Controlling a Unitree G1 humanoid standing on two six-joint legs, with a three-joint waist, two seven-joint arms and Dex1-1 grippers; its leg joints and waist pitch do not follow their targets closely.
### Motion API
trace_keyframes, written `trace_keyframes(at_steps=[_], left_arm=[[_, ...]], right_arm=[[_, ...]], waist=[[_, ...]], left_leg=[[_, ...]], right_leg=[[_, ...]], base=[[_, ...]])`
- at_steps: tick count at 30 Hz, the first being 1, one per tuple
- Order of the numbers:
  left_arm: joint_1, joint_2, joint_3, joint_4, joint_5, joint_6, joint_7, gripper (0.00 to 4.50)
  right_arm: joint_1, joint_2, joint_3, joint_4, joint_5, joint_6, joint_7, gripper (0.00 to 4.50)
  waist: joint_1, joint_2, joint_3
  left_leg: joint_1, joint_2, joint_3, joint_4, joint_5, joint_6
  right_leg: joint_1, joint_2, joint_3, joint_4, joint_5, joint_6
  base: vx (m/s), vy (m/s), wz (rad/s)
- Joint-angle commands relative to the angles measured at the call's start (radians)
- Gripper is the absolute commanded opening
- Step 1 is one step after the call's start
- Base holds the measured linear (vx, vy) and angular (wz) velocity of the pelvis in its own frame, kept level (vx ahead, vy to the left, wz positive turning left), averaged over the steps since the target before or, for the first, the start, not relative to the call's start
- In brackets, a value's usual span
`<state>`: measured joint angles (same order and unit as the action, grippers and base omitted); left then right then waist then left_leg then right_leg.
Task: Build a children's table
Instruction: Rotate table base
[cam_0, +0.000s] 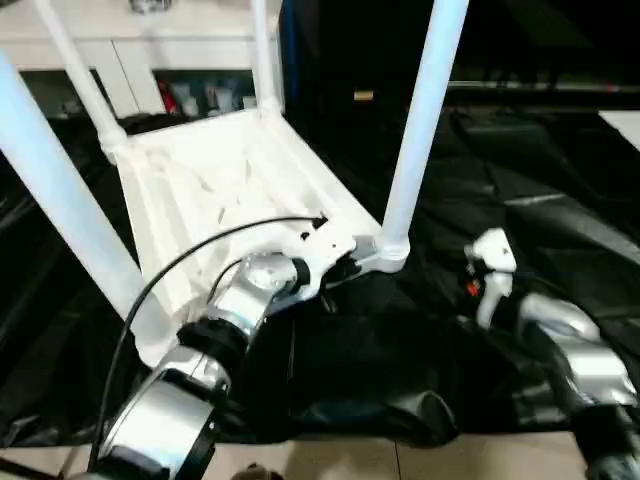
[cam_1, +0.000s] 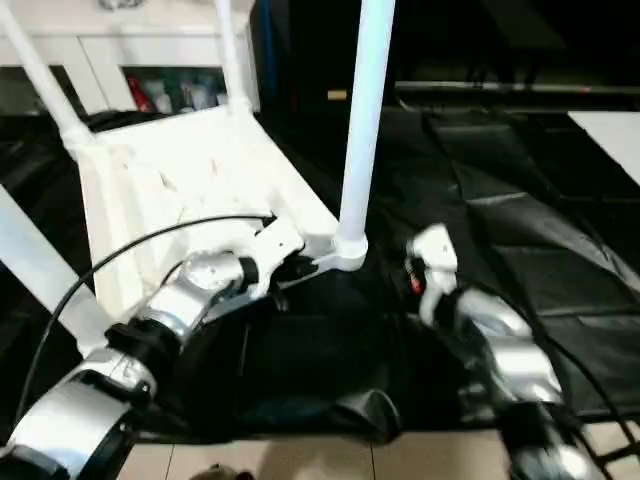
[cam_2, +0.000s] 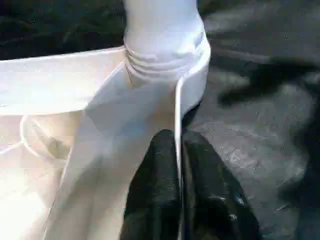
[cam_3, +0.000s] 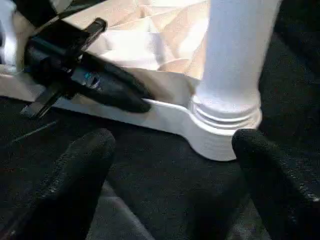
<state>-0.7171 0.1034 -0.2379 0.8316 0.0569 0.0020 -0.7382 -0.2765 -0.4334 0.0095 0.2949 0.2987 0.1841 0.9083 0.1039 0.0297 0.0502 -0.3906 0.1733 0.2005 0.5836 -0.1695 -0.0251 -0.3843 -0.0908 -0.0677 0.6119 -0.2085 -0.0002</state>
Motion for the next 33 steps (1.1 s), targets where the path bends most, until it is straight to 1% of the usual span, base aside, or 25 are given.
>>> trace_keyframes(at_steps=[1, 2, 5, 6, 7, 8, 9, 10, 11, 12, 13, 14, 15, 18, 19, 20, 21, 22, 23, 25, 27, 28, 30, 31, 33], left_arm=[[0.006, 0.001, 0.017, -0.071, -0.038, -0.003, -0.026, 0.79], [0.013, 0.003, 0.021, -0.094, -0.045, 0.008, -0.030, 0.86], [0.031, 0.016, 0.024, -0.145, -0.056, 0.034, -0.047, 1.01], [0.055, 0.034, 0.030, -0.212, -0.069, 0.059, -0.065, 1.14], [0.062, 0.041, 0.030, -0.232, -0.074, 0.071, -0.074, 1.29], [0.111, 0.088, 0.024, -0.360, -0.100, 0.152, -0.133, 1.29], [0.129, 0.106, 0.019, -0.405, -0.108, 0.183, -0.158, 1.34], [0.140, 0.118, 0.014, -0.433, -0.113, 0.201, -0.171, 1.53], [0.166, 0.149, -0.002, -0.487, -0.115, 0.241, -0.202, 1.53], [0.191, 0.183, -0.020, -0.538, -0.111, 0.274, -0.229, 1.53], [0.218, 0.220, -0.040, -0.595, -0.112, 0.314, -0.260, 1.68], [0.246, 0.258, -0.059, -0.655, -0.119, 0.359, -0.291, 1.68], [0.272, 0.294, -0.077, -0.712, -0.126, 0.402, -0.318, 1.92], [0.319, 0.348, -0.108, -0.805, -0.136, 0.466, -0.350, 2.05], [0.341, 0.351, -0.121, -0.829, -0.100, 0.471, -0.326, 2.15], [0.347, 0.349, -0.124, -0.836, -0.084, 0.475, -0.313, 2.15], [0.354, 0.346, -0.131, -0.835, -0.044, 0.467, -0.285, 2.27], [0.359, 0.346, -0.137, -0.840, -0.018, 0.469, -0.266, 2.42], [0.362, 0.341, -0.139, -0.840, 0.003, 0.470, -0.244, 2.42], [0.377, 0.328, -0.140, -0.861, 0.046, 0.496, -0.170, 2.60], [0.394, 0.334, -0.149, -0.907, 0.060, 0.546, -0.116, 2.81], [0.405, 0.340, -0.155, -0.932, 0.066, 0.569, -0.093, 2.84], [0.422, 0.345, -0.156, -0.947, 0.084, 0.578, -0.068, 2.87], [0.442, 0.346, -0.151, -0.958, 0.100, 0.573, -0.044, 3.01], [0.475, 0.342, -0.139, -0.975, 0.125, 0.567, -0.013, 3.23]], right_arm=[[-0.019, 0.011, 0.005, -0.040, 0.021, 0.028, -0.008, 4.19], [-0.027, 0.021, 0.005, -0.041, 0.022, 0.033, -0.014, 4.19], [-0.039, 0.038, 0.010, -0.042, 0.021, 0.051, -0.018, 4.19], [-0.049, 0.049, 0.026, -0.039, 0.016, 0.052, -0.012, 4.19], [-0.053, 0.052, 0.028, -0.035, 0.014, 0.050, -0.013, 4.19], [-0.078, 0.075, 0.039, -0.008, 0.000, 0.031, -0.024, 4.19], [-0.088, 0.084, 0.042, 0.003, -0.006, 0.021, -0.030, 4.19], [-0.092, 0.088, 0.043, 0.007, -0.007, 0.018, -0.035, 4.19], [-0.104, 0.098, 0.042, 0.023, -0.010, 0.013, -0.046, 4.19], [-0.116, 0.107, 0.043, 0.038, -0.011, 0.008, -0.053, 4.19], [-0.128, 0.116, 0.043, 0.056, -0.019, -0.002, -0.061, 4.19], [-0.140, 0.125, 0.044, 0.075, -0.026, -0.010, -0.067, 4.19], [-0.151, 0.132, 0.048, 0.091, -0.032, -0.018, -0.065, 4.19], [-0.173, 0.150, 0.053, 0.120, -0.039, -0.028, -0.067, 4.19], [-0.188, 0.168, 0.060, 0.133, -0.045, -0.034, -0.075, 4.19], [-0.192, 0.173, 0.064, 0.137, -0.048, -0.037, -0.079, 4.19], [-0.198, 0.185, 0.070, 0.141, -0.047, -0.037, -0.079, 4.19], [-0.202, 0.193, 0.074, 0.145, -0.046, -0.038, -0.079, 4.19], [-0.206, 0.201, 0.078, 0.149, -0.048, -0.040, -0.084, 4.19], [-0.214, 0.239, 0.087, 0.161, -0.045, -0.043, -0.094, 4.19], [-0.229, 0.282, 0.082, 0.199, -0.063, -0.065, -0.149, 4.19], [-0.238, 0.306, 0.077, 0.222, -0.074, -0.076, -0.187, 4.19], [-0.252, 0.333, 0.068, 0.256, -0.084, -0.087, -0.239, 4.19], [-0.268, 0.357, 0.053, 0.293, -0.093, -0.104, -0.302, 4.19], [-0.294, 0.391, 0.022, 0.347, -0.088, -0.132, -0.387, 4.19]], waist=[[0.006, -0.024, -0.061], [0.004, -0.028, -0.061], [0.003, -0.028, -0.062], [0.004, -0.031, -0.062], [0.003, -0.030, -0.061], [0.005, -0.033, -0.063], [-0.001, -0.029, -0.066], [-0.003, -0.025, -0.066], [-0.002, -0.025, -0.068], [-0.001, -0.025, -0.071], [-0.001, -0.022, -0.068], [0.002, -0.020, -0.069], [0.001, -0.016, -0.066], [-0.003, -0.016, -0.061], [-0.002, -0.009, -0.060], [-0.003, -0.011, -0.058], [-0.002, -0.009, -0.058], [-0.004, -0.011, -0.058], [-0.003, -0.010, -0.059], [-0.006, -0.007, -0.059], [-0.009, -0.008, -0.062], [-0.015, -0.006, -0.058], [-0.016, -0.005, -0.061], [-0.018, -0.003, -0.059], [-0.021, -0.004, -0.061]], left_leg=[[0.019, 0.069, -0.035, -0.068, -0.211, 0.085], [0.020, 0.070, -0.034, -0.069, -0.211, 0.083], [0.018, 0.072, -0.035, -0.069, -0.198, 0.080], [0.020, 0.070, -0.032, -0.066, -0.183, 0.083], [0.015, 0.070, -0.033, -0.066, -0.162, 0.089], [0.019, 0.072, -0.032, -0.065, -0.157, 0.089], [0.011, 0.073, -0.035, -0.067, -0.126, 0.091], [0.020, 0.069, -0.029, -0.060, -0.112, 0.097], [0.019, 0.067, -0.029, -0.057, -0.098, 0.101], [0.015, 0.068, -0.030, -0.054, -0.063, 0.111], [0.013, 0.064, -0.027, -0.053, -0.058, 0.119], [0.017, 0.068, -0.029, -0.053, -0.065, 0.114], [0.017, 0.068, -0.028, -0.057, -0.084, 0.106], [0.020, 0.068, -0.027, -0.063, -0.139, 0.068], [0.025, 0.069, -0.026, -0.064, -0.161, 0.052], [0.023, 0.067, -0.026, -0.066, -0.170, 0.045], [0.023, 0.068, -0.028, -0.068, -0.186, 0.032], [0.023, 0.066, -0.029, -0.069, -0.205, 0.018], [0.026, 0.067, -0.029, -0.070, -0.212, 0.013], [0.024, 0.066, -0.030, -0.071, -0.225, -0.003], [0.021, 0.067, -0.032, -0.070, -0.220, -0.006], [0.016, 0.064, -0.034, -0.072, -0.220, -0.006], [0.021, 0.064, -0.032, -0.068, -0.222, -0.010], [0.019, 0.063, -0.034, -0.071, -0.224, -0.011], [0.023, 0.063, -0.033, -0.070, -0.237, -0.019]], right_leg=[[0.033, -0.078, 0.045, -0.088, -0.223, -0.215], [0.031, -0.076, 0.045, -0.087, -0.203, -0.221], [0.033, -0.078, 0.045, -0.077, -0.160, -0.238], [0.032, -0.076, 0.045, -0.075, -0.132, -0.242], [0.035, -0.077, 0.046, -0.071, -0.101, -0.249], [0.034, -0.078, 0.046, -0.068, -0.090, -0.252], [0.038, -0.082, 0.045, -0.057, -0.057, -0.262], [0.029, -0.072, 0.045, -0.058, -0.031, -0.265], [0.030, -0.071, 0.046, -0.055, -0.007, -0.269], [0.032, -0.073, 0.046, -0.046, 0.043, -0.279], [0.028, -0.067, 0.045, -0.046, 0.049, -0.278], [0.028, -0.070, 0.045, -0.045, 0.045, -0.281], [0.025, -0.067, 0.044, -0.047, 0.016, -0.281], [0.025, -0.065, 0.047, -0.052, -0.047, -0.274], [0.021, -0.063, 0.048, -0.055, -0.067, -0.267], [0.022, -0.062, 0.049, -0.057, -0.076, -0.263], [0.024, -0.064, 0.049, -0.059, -0.092, -0.253], [0.025, -0.065, 0.050, -0.061, -0.115, -0.241], [0.024, -0.066, 0.051, -0.063, -0.118, -0.236], [0.025, -0.064, 0.052, -0.062, -0.113, -0.224], [0.026, -0.067, 0.052, -0.058, -0.103, -0.228], [0.026, -0.066, 0.051, -0.060, -0.110, -0.235], [0.023, -0.065, 0.052, -0.059, -0.116, -0.237], [0.024, -0.064, 0.052, -0.060, -0.119, -0.238], [0.019, -0.064, 0.052, -0.061, -0.133, -0.235]], base=[[0.000, 0.000, 0.00], [0.000, 0.000, 0.00], [0.000, 0.000, 0.00], [0.000, 0.000, 0.00], [0.000, 0.000, 0.00], [0.000, 0.000, 0.00], [0.000, 0.000, 0.00], [0.000, 0.000, 0.00], [0.000, 0.000, 0.00], [0.000, 0.000, 0.00], [0.000, 0.000, 0.00], [0.000, 0.000, 0.00], [0.000, 0.000, 0.00], [0.000, 0.000, 0.00], [0.000, 0.000, 0.00], [0.000, 0.000, 0.00], [0.000, 0.000, 0.00], [0.000, 0.000, 0.00], [0.000, 0.000, 0.00], [0.000, 0.000, 0.00], [0.000, 0.000, 0.00], [0.000, 0.000, 0.00], [0.000, 0.000, 0.00], [0.000, 0.000, 0.00], [0.000, 0.000, 0.00]])
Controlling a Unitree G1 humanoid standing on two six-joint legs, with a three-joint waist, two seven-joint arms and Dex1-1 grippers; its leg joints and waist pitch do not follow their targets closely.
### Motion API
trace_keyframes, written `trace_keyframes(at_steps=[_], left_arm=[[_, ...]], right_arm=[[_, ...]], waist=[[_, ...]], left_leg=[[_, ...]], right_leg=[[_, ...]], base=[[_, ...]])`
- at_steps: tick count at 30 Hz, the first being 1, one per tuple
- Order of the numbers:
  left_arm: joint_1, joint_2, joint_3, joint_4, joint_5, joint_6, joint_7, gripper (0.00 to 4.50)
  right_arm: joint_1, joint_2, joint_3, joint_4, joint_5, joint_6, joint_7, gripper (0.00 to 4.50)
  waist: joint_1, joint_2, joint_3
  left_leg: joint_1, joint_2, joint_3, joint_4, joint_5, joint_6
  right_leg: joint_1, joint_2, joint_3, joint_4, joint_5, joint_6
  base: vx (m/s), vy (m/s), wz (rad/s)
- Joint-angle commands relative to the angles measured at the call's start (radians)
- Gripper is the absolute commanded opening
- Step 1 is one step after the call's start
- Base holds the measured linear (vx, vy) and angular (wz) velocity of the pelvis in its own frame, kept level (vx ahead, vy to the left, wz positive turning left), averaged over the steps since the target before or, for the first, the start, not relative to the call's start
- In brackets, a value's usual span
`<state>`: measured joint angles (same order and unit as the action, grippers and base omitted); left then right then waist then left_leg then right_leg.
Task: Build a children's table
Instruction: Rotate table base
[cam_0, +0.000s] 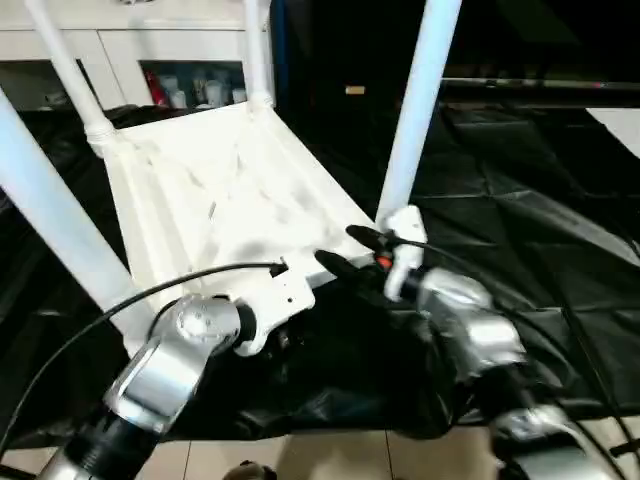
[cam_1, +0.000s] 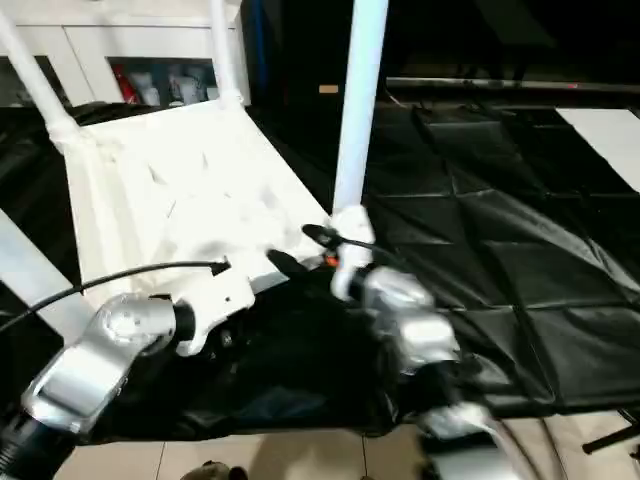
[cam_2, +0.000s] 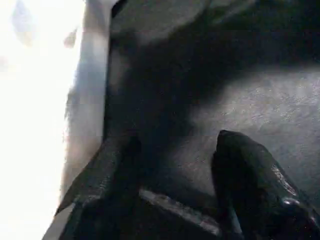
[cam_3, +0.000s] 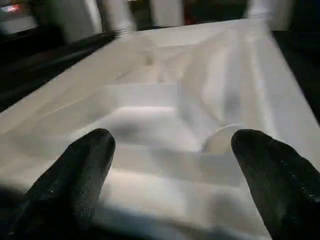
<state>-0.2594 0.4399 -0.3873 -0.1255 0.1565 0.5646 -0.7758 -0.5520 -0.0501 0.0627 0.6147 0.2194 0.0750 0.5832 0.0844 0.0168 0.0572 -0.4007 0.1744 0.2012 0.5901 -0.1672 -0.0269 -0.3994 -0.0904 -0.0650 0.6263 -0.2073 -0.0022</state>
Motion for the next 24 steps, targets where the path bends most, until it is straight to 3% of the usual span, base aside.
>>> trace_keyframes(at_steps=[1, 6, 7, 12, 13, 24], left_arm=[[0.036, 0.007, 0.015, -0.031, 0.032, 0.004, 0.027, 3.27], [0.079, 0.030, 0.011, -0.082, 0.034, 0.032, 0.041, 3.65], [0.086, 0.038, 0.010, -0.093, 0.031, 0.039, 0.047, 3.75], [0.110, 0.049, 0.022, -0.108, 0.038, 0.034, 0.062, 4.09], [0.117, 0.050, 0.031, -0.112, 0.041, 0.028, 0.065, 4.32], [0.132, 0.080, 0.031, -0.105, 0.036, -0.046, 0.079, 4.48]], right_arm=[[-0.037, 0.023, -0.059, 0.056, 0.009, -0.026, -0.100, 4.19], [-0.092, 0.053, -0.127, 0.147, 0.040, -0.055, -0.175, 4.19], [-0.107, 0.058, -0.140, 0.172, 0.045, -0.064, -0.189, 4.19], [-0.153, 0.059, -0.192, 0.253, 0.065, -0.110, -0.261, 4.19], [-0.177, 0.048, -0.233, 0.295, 0.080, -0.126, -0.304, 4.19], [-0.261, -0.050, -0.331, 0.436, 0.103, -0.209, -0.377, 4.19]], waist=[[0.001, 0.009, -0.067], [0.003, 0.013, -0.068], [0.003, 0.008, -0.066], [0.004, 0.007, -0.067], [0.004, 0.004, -0.069], [0.011, 0.004, -0.070]], left_leg=[[0.034, 0.061, -0.032, -0.077, -0.245, -0.019], [0.036, 0.061, -0.033, -0.079, -0.262, -0.028], [0.036, 0.059, -0.031, -0.079, -0.268, -0.030], [0.034, 0.058, -0.031, -0.078, -0.257, -0.028], [0.034, 0.058, -0.031, -0.077, -0.254, -0.028], [0.034, 0.057, -0.029, -0.073, -0.247, -0.018]], right_leg=[[0.034, -0.063, 0.049, -0.077, -0.139, -0.228], [0.030, -0.058, 0.048, -0.071, -0.127, -0.222], [0.030, -0.057, 0.048, -0.074, -0.133, -0.216], [0.031, -0.060, 0.049, -0.073, -0.135, -0.209], [0.032, -0.061, 0.048, -0.071, -0.136, -0.208], [0.031, -0.059, 0.046, -0.070, -0.140, -0.205]], base=[[0.000, 0.000, 0.00], [0.000, 0.000, 0.00], [0.000, 0.000, 0.00], [0.000, 0.000, 0.00], [0.000, 0.000, 0.00], [0.000, 0.000, 0.00]])
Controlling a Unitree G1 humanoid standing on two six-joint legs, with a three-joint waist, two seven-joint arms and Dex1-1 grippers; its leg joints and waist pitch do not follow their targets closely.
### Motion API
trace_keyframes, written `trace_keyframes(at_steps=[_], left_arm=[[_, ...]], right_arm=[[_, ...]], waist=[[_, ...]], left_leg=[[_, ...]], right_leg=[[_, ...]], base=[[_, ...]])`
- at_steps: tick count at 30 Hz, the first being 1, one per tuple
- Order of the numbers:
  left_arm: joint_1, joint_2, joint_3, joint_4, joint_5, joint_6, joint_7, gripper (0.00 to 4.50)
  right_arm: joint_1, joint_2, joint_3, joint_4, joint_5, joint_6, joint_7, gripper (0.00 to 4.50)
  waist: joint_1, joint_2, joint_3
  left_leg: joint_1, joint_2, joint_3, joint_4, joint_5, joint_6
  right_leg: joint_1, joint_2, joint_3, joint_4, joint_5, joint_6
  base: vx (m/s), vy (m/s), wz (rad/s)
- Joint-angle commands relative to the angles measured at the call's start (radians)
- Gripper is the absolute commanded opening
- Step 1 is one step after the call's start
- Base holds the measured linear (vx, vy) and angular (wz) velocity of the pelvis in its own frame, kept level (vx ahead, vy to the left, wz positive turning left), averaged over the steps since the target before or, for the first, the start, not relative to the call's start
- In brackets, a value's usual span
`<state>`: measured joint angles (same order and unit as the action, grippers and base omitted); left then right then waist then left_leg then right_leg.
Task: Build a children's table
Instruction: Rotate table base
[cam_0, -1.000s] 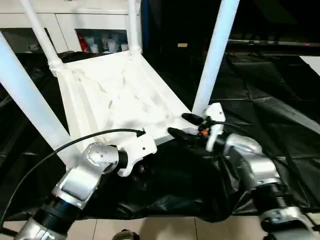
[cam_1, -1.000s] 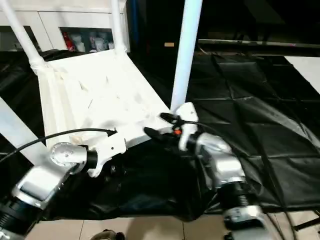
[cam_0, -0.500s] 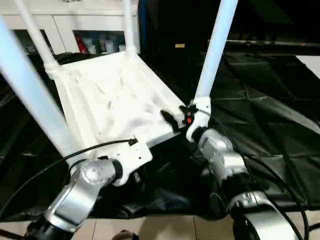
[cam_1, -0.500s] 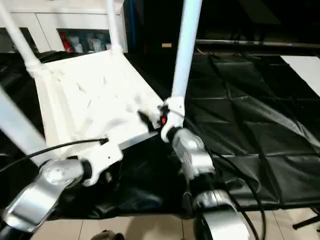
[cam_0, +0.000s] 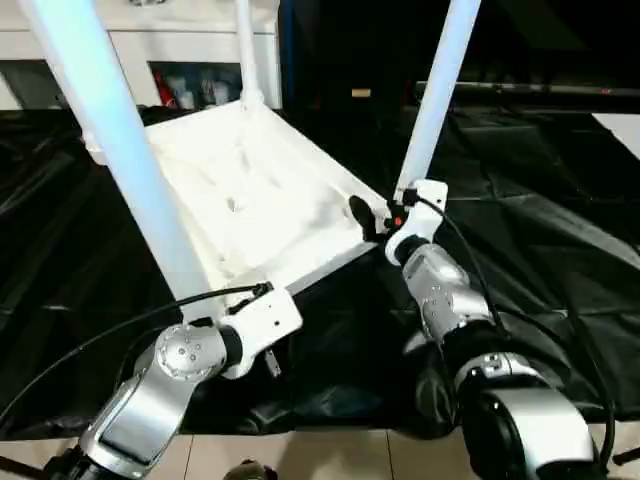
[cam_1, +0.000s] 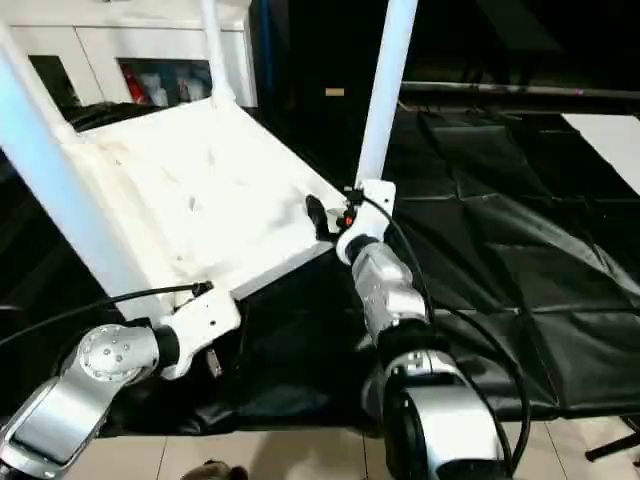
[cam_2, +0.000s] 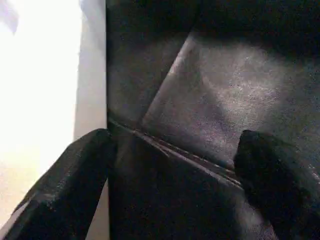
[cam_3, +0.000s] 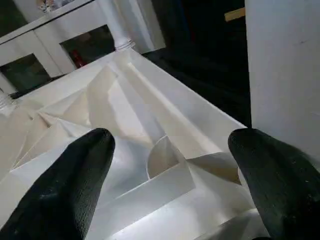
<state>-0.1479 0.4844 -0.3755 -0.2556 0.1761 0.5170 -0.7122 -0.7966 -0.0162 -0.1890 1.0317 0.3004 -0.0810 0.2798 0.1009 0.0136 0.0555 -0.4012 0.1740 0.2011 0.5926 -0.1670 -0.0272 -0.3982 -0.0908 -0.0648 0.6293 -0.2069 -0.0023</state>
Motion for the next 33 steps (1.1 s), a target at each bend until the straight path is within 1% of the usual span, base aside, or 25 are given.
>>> trace_keyframes(at_steps=[1, 2, 5, 6, 7, 8, 9, 10, 11, 12, 14, 15, 16, 17, 19, 20, 22, 23, 26, 27, 28, 29, 30, 32, 33], left_arm=[[0.021, 0.035, 0.019, 0.025, 0.017, 0.001, 0.015, 4.48], [0.021, 0.038, 0.019, 0.028, 0.017, -0.014, 0.014, 4.48], [0.040, 0.034, 0.045, 0.022, -0.052, -0.112, -0.024, 4.48], [0.045, 0.031, 0.055, 0.017, -0.071, -0.114, -0.034, 4.48], [0.046, 0.030, 0.056, 0.017, -0.073, -0.115, -0.035, 4.48], [0.052, 0.026, 0.068, 0.011, -0.098, -0.123, -0.049, 4.48], [0.074, 0.029, 0.100, -0.014, -0.173, -0.112, -0.108, 4.48], [0.084, 0.038, 0.109, -0.026, -0.201, -0.106, -0.137, 4.48], [0.084, 0.038, 0.109, -0.026, -0.201, -0.106, -0.137, 4.48], [0.100, 0.052, 0.125, -0.048, -0.241, -0.073, -0.177, 4.48], [0.132, 0.097, 0.153, -0.085, -0.316, -0.023, -0.248, 4.48], [0.141, 0.118, 0.164, -0.091, -0.333, -0.012, -0.264, 4.48], [0.154, 0.147, 0.179, -0.096, -0.353, -0.002, -0.287, 4.48], [0.163, 0.169, 0.190, -0.094, -0.357, -0.014, -0.298, 4.48], [0.170, 0.186, 0.201, -0.088, -0.356, -0.028, -0.303, 4.48], [0.183, 0.214, 0.233, -0.089, -0.385, -0.017, -0.329, 4.48], [0.192, 0.236, 0.261, -0.092, -0.408, 0.000, -0.351, 4.48], [0.203, 0.263, 0.311, -0.092, -0.435, 0.019, -0.375, 4.48], [0.216, 0.297, 0.367, -0.091, -0.464, 0.051, -0.388, 4.48], [0.226, 0.318, 0.392, -0.086, -0.475, 0.066, -0.397, 4.48], [0.237, 0.340, 0.415, -0.078, -0.482, 0.072, -0.406, 4.48], [0.257, 0.366, 0.453, -0.067, -0.489, 0.077, -0.416, 4.48], [0.268, 0.382, 0.475, -0.060, -0.494, 0.079, -0.421, 4.48], [0.293, 0.424, 0.549, -0.002, -0.498, 0.055, -0.440, 4.48], [0.297, 0.433, 0.566, 0.013, -0.498, 0.046, -0.443, 4.48]], right_arm=[[-0.016, -0.084, -0.080, 0.019, 0.022, -0.053, -0.073, 4.19], [-0.021, -0.091, -0.084, 0.027, 0.021, -0.057, -0.075, 4.19], [-0.043, -0.132, -0.109, 0.068, 0.023, -0.073, -0.079, 4.19], [-0.046, -0.137, -0.109, 0.073, 0.023, -0.074, -0.076, 4.19], [-0.046, -0.137, -0.109, 0.073, 0.023, -0.073, -0.075, 4.19], [-0.047, -0.141, -0.107, 0.077, 0.021, -0.073, -0.070, 4.19], [-0.047, -0.145, -0.100, 0.081, 0.016, -0.072, -0.052, 4.19], [-0.047, -0.146, -0.099, 0.084, 0.016, -0.074, -0.047, 4.19], [-0.047, -0.146, -0.099, 0.084, 0.016, -0.074, -0.047, 4.19], [-0.046, -0.147, -0.097, 0.086, 0.015, -0.075, -0.042, 4.19], [-0.045, -0.148, -0.092, 0.095, 0.013, -0.080, -0.030, 4.19], [-0.044, -0.147, -0.088, 0.098, 0.010, -0.082, -0.023, 4.19], [-0.043, -0.143, -0.083, 0.099, 0.004, -0.084, -0.016, 4.19], [-0.041, -0.140, -0.080, 0.100, 0.000, -0.083, -0.006, 4.19], [-0.039, -0.137, -0.075, 0.101, -0.006, -0.084, 0.000, 4.19], [-0.035, -0.132, -0.067, 0.100, -0.014, -0.086, 0.014, 4.19], [-0.032, -0.129, -0.065, 0.098, -0.017, -0.085, 0.025, 4.19], [-0.025, -0.125, -0.054, 0.089, -0.024, -0.083, 0.047, 4.19], [-0.008, -0.125, -0.029, 0.073, -0.041, -0.075, 0.079, 4.19], [0.003, -0.129, -0.009, 0.067, -0.062, -0.071, 0.080, 4.19], [0.015, -0.134, 0.015, 0.063, -0.087, -0.065, 0.081, 4.19], [0.038, -0.144, 0.054, 0.053, -0.129, -0.066, 0.083, 4.19], [0.051, -0.150, 0.077, 0.047, -0.155, -0.067, 0.085, 4.19], [0.091, -0.160, 0.103, 0.026, -0.174, -0.044, 0.123, 4.19], [0.099, -0.162, 0.105, 0.021, -0.177, -0.039, 0.132, 4.19]], waist=[[-0.004, 0.007, -0.068], [-0.003, 0.006, -0.068], [0.005, 0.007, -0.069], [0.010, 0.007, -0.069], [0.011, 0.008, -0.068], [0.018, 0.008, -0.069], [0.024, 0.007, -0.069], [0.024, 0.006, -0.066], [0.023, 0.004, -0.066], [0.022, 0.004, -0.066], [0.010, 0.000, -0.066], [0.002, 0.000, -0.065], [-0.003, 0.000, -0.065], [-0.006, 0.001, -0.065], [-0.016, 0.001, -0.065], [-0.018, 0.001, -0.065], [-0.021, 0.003, -0.066], [-0.020, 0.006, -0.066], [-0.020, 0.004, -0.065], [-0.018, 0.006, -0.064], [-0.017, 0.006, -0.064], [-0.016, 0.008, -0.062], [-0.016, 0.007, -0.062], [-0.011, 0.008, -0.060], [-0.011, 0.007, -0.061]], left_leg=[[0.034, 0.057, -0.029, -0.076, -0.254, -0.021], [0.035, 0.057, -0.028, -0.075, -0.253, -0.021], [0.037, 0.057, -0.028, -0.074, -0.261, -0.025], [0.042, 0.058, -0.025, -0.073, -0.267, -0.027], [0.042, 0.058, -0.024, -0.072, -0.269, -0.029], [0.044, 0.058, -0.022, -0.072, -0.265, -0.033], [0.043, 0.058, -0.023, -0.073, -0.266, -0.035], [0.038, 0.057, -0.024, -0.077, -0.290, -0.041], [0.035, 0.055, -0.025, -0.076, -0.296, -0.044], [0.035, 0.055, -0.026, -0.078, -0.300, -0.046], [0.031, 0.052, -0.029, -0.077, -0.301, -0.044], [0.030, 0.051, -0.028, -0.077, -0.305, -0.036], [0.028, 0.051, -0.029, -0.077, -0.300, -0.031], [0.029, 0.051, -0.029, -0.077, -0.300, -0.028], [0.026, 0.052, -0.029, -0.075, -0.285, -0.019], [0.026, 0.052, -0.028, -0.075, -0.279, -0.017], [0.028, 0.052, -0.027, -0.074, -0.272, -0.011], [0.032, 0.053, -0.026, -0.073, -0.261, -0.007], [0.033, 0.053, -0.024, -0.073, -0.264, -0.005], [0.034, 0.053, -0.024, -0.074, -0.270, -0.008], [0.036, 0.054, -0.024, -0.075, -0.273, -0.009], [0.035, 0.053, -0.024, -0.074, -0.269, -0.012], [0.034, 0.053, -0.024, -0.076, -0.273, -0.016], [0.038, 0.052, -0.023, -0.075, -0.300, -0.019], [0.036, 0.054, -0.025, -0.078, -0.307, -0.024]], right_leg=[[0.029, -0.059, 0.045, -0.074, -0.148, -0.203], [0.029, -0.058, 0.046, -0.074, -0.146, -0.201], [0.027, -0.060, 0.046, -0.074, -0.155, -0.205], [0.021, -0.058, 0.046, -0.074, -0.151, -0.207], [0.021, -0.057, 0.047, -0.073, -0.150, -0.206], [0.020, -0.055, 0.046, -0.072, -0.147, -0.201], [0.022, -0.055, 0.045, -0.072, -0.151, -0.194], [0.022, -0.057, 0.045, -0.073, -0.186, -0.191], [0.024, -0.059, 0.046, -0.073, -0.199, -0.187], [0.025, -0.059, 0.045, -0.074, -0.211, -0.182], [0.026, -0.059, 0.044, -0.072, -0.219, -0.179], [0.024, -0.058, 0.045, -0.074, -0.228, -0.181], [0.026, -0.058, 0.044, -0.074, -0.232, -0.183], [0.025, -0.057, 0.045, -0.075, -0.231, -0.186], [0.027, -0.057, 0.045, -0.074, -0.214, -0.197], [0.027, -0.057, 0.045, -0.073, -0.208, -0.200], [0.026, -0.055, 0.045, -0.071, -0.193, -0.212], [0.025, -0.052, 0.045, -0.068, -0.173, -0.222], [0.024, -0.050, 0.045, -0.067, -0.163, -0.230], [0.024, -0.051, 0.045, -0.067, -0.173, -0.230], [0.023, -0.051, 0.046, -0.068, -0.176, -0.229], [0.021, -0.049, 0.045, -0.068, -0.178, -0.227], [0.021, -0.049, 0.045, -0.068, -0.185, -0.224], [0.020, -0.050, 0.048, -0.075, -0.215, -0.215], [0.023, -0.050, 0.048, -0.074, -0.224, -0.207]], base=[[0.000, 0.000, 0.00], [0.000, 0.000, 0.00], [0.000, 0.000, 0.00], [0.000, 0.000, 0.00], [0.000, 0.000, 0.00], [0.000, 0.000, 0.00], [0.000, 0.000, 0.00], [0.000, 0.000, 0.00], [0.000, 0.000, 0.00], [0.000, 0.000, 0.00], [0.000, 0.000, 0.00], [0.000, 0.000, 0.00], [0.000, 0.000, 0.00], [0.000, 0.000, 0.00], [0.000, 0.000, 0.00], [0.000, 0.000, 0.00], [0.000, 0.000, 0.00], [0.000, 0.000, 0.00], [0.000, 0.000, 0.00], [0.000, 0.000, 0.00], [0.000, 0.000, 0.00], [0.000, 0.000, 0.00], [0.000, 0.000, 0.00], [0.000, 0.000, 0.00], [0.000, 0.000, 0.00]])
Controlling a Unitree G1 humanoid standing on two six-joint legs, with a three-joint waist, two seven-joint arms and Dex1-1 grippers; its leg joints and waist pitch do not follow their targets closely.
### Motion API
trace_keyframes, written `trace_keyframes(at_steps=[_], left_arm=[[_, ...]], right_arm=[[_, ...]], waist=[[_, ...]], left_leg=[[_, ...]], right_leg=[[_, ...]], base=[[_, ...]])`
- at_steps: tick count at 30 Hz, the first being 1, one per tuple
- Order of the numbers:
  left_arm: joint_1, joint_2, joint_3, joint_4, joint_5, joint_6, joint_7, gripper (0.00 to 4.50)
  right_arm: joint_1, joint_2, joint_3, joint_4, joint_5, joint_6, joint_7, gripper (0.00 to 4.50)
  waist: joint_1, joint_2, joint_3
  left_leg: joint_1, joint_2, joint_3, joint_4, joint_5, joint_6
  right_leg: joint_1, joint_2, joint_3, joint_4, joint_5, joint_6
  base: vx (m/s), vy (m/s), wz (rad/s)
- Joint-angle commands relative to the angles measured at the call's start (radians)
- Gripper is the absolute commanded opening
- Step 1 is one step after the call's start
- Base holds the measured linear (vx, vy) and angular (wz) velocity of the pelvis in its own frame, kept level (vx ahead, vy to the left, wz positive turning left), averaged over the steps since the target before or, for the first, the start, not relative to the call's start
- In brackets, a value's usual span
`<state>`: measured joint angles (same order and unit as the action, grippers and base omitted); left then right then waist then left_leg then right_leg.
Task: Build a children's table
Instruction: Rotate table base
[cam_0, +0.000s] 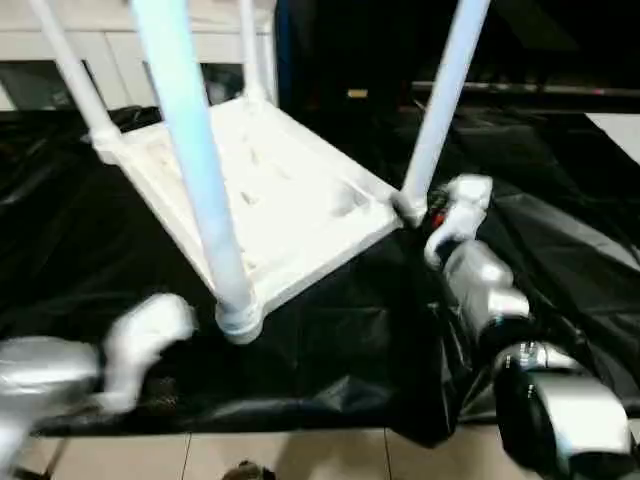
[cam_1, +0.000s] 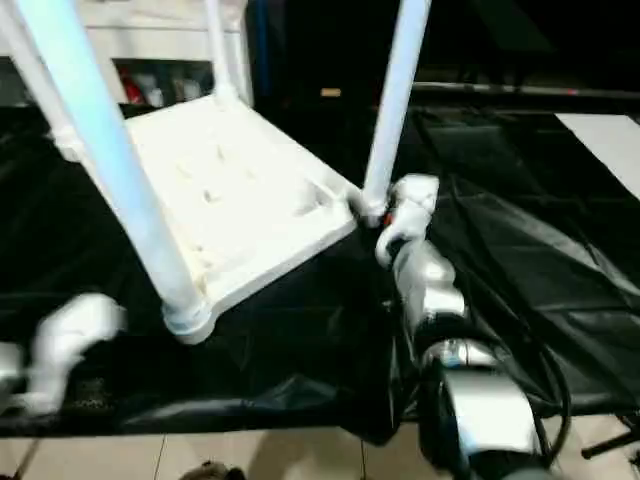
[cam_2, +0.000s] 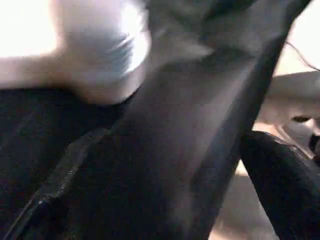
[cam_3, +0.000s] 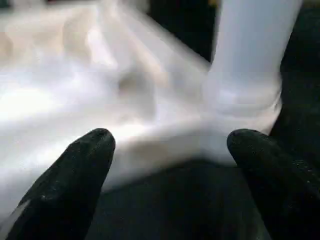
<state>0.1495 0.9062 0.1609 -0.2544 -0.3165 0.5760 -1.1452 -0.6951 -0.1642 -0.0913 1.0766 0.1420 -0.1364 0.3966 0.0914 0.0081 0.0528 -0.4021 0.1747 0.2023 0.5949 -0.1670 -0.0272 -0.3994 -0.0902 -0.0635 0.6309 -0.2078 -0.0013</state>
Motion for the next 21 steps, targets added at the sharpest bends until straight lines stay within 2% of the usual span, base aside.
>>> trace_keyframes(at_steps=[1, 4, 5, 7, 8, 12, 14, 16, 17, 21], left_arm=[[-0.008, 0.012, 0.060, 0.044, -0.006, -0.038, -0.004, 4.48], [-0.061, -0.021, 0.124, 0.105, -0.035, -0.086, 0.024, 4.48], [-0.109, -0.048, 0.147, 0.123, -0.068, -0.111, 0.038, 4.48], [-0.137, -0.066, 0.149, 0.117, -0.092, -0.114, 0.044, 4.48], [-0.158, -0.085, 0.137, 0.100, -0.104, -0.106, 0.054, 4.48], [-0.242, -0.162, 0.065, 0.068, -0.117, -0.096, 0.094, 4.48], [-0.271, -0.198, 0.024, 0.075, -0.103, -0.107, 0.099, 4.48], [-0.285, -0.220, -0.006, 0.081, -0.099, -0.115, 0.099, 4.48], [-0.306, -0.257, -0.030, 0.086, -0.114, -0.120, 0.107, 4.48], [-0.329, -0.293, -0.051, 0.083, -0.121, -0.124, 0.123, 4.48]], right_arm=[[0.014, -0.021, 0.017, -0.032, -0.030, 0.024, 0.024, 4.19], [0.046, -0.035, 0.029, -0.050, -0.049, 0.029, 0.005, 4.19], [0.060, -0.040, 0.017, -0.056, -0.041, 0.045, -0.024, 4.19], [0.067, -0.043, 0.014, -0.058, -0.043, 0.051, -0.050, 4.19], [0.068, -0.043, 0.014, -0.050, -0.046, 0.053, -0.064, 4.19], [0.072, -0.036, 0.028, -0.049, -0.068, 0.061, -0.081, 4.19], [0.063, -0.029, 0.032, -0.047, -0.076, 0.064, -0.083, 4.19], [0.058, -0.025, 0.039, -0.051, -0.084, 0.069, -0.089, 4.19], [0.047, -0.017, 0.050, -0.047, -0.090, 0.071, -0.090, 4.19], [0.036, -0.008, 0.062, -0.037, -0.097, 0.072, -0.092, 4.19]], waist=[[0.000, 0.014, -0.058], [0.001, 0.015, -0.056], [0.001, 0.015, -0.056], [0.005, 0.016, -0.057], [0.002, 0.011, -0.058], [0.003, 0.011, -0.059], [0.002, 0.009, -0.062], [0.001, 0.009, -0.066], [-0.001, 0.010, -0.066], [-0.001, 0.009, -0.068]], left_leg=[[0.040, 0.054, -0.027, -0.082, -0.316, -0.027], [0.047, 0.057, -0.027, -0.086, -0.367, -0.053], [0.046, 0.056, -0.029, -0.087, -0.375, -0.061], [0.050, 0.057, -0.030, -0.088, -0.376, -0.071], [0.041, 0.055, -0.032, -0.090, -0.365, -0.070], [0.046, 0.056, -0.029, -0.085, -0.357, -0.067], [0.037, 0.054, -0.031, -0.083, -0.322, -0.059], [0.035, 0.053, -0.029, -0.079, -0.276, -0.047], [0.034, 0.052, -0.028, -0.078, -0.263, -0.042], [0.034, 0.052, -0.027, -0.075, -0.245, -0.030]], right_leg=[[0.022, -0.051, 0.046, -0.077, -0.231, -0.206], [0.016, -0.053, 0.049, -0.080, -0.263, -0.204], [0.017, -0.055, 0.049, -0.079, -0.262, -0.204], [0.017, -0.056, 0.050, -0.078, -0.244, -0.205], [0.025, -0.057, 0.048, -0.074, -0.240, -0.203], [0.021, -0.059, 0.051, -0.080, -0.245, -0.199], [0.030, -0.061, 0.050, -0.074, -0.216, -0.201], [0.033, -0.059, 0.048, -0.070, -0.166, -0.208], [0.034, -0.057, 0.048, -0.069, -0.145, -0.213], [0.035, -0.055, 0.046, -0.064, -0.107, -0.229]], base=[[0.000, 0.000, 0.00], [0.000, 0.000, 0.00], [0.000, 0.000, 0.00], [0.000, 0.000, 0.00], [0.000, 0.000, 0.00], [0.000, 0.000, 0.00], [0.000, 0.000, 0.00], [0.000, 0.000, 0.00], [0.000, 0.000, 0.00], [0.000, 0.000, 0.00]])
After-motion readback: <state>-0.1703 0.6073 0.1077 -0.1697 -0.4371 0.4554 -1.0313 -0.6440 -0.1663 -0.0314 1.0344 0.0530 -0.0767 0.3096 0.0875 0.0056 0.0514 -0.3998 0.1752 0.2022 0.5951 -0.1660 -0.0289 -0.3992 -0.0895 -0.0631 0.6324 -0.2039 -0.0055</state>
